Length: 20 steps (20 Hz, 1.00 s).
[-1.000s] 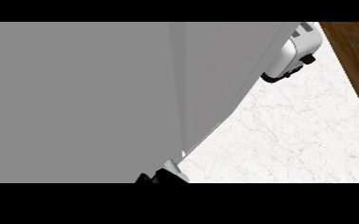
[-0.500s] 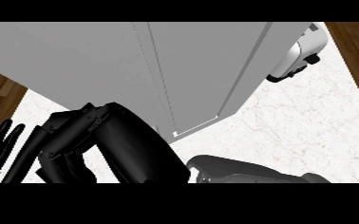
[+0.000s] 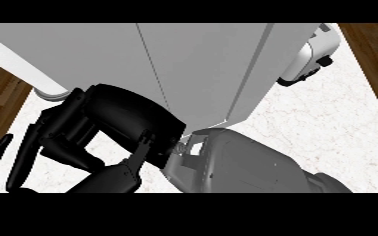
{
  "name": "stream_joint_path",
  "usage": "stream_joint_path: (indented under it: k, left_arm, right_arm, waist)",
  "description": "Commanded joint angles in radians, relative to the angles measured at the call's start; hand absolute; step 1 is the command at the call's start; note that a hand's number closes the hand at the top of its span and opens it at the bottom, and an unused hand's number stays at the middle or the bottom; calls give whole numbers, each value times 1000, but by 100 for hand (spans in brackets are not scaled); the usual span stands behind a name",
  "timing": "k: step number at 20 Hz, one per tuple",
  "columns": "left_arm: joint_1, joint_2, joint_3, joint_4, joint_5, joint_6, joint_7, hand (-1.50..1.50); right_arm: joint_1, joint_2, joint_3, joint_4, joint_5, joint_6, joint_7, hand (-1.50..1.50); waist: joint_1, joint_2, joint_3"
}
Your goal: Pick up the bottled water, place it into the cabinet and close the cabinet
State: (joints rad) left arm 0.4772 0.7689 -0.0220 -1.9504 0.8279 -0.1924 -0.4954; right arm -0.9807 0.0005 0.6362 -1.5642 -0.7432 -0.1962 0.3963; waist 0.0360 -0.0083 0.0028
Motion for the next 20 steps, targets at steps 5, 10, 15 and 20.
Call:
stream_joint_path:
  k: [5, 10, 15, 20]
  left_arm:
    - [30, -8, 57, 5, 22, -42, 26, -150]
    - [25, -18, 38, -19, 10, -18, 46, -150]
    - [13, -12, 58, -35, 20, -10, 60, -150]
    - [13, -10, 72, -56, 20, -9, 68, -150]
  right_arm:
    - [40, -51, -113, 187, 27, 139, -112, 150]
    - [12, -95, -169, 286, 109, 97, -174, 150]
    - [12, -147, -194, 359, 155, 109, -216, 150]
    - [5, -158, -233, 387, 166, 84, -242, 150]
  waist:
    - [-17, 11, -3]
    - [-20, 14, -3]
    - [-23, 18, -3]
    - [-28, 15, -3]
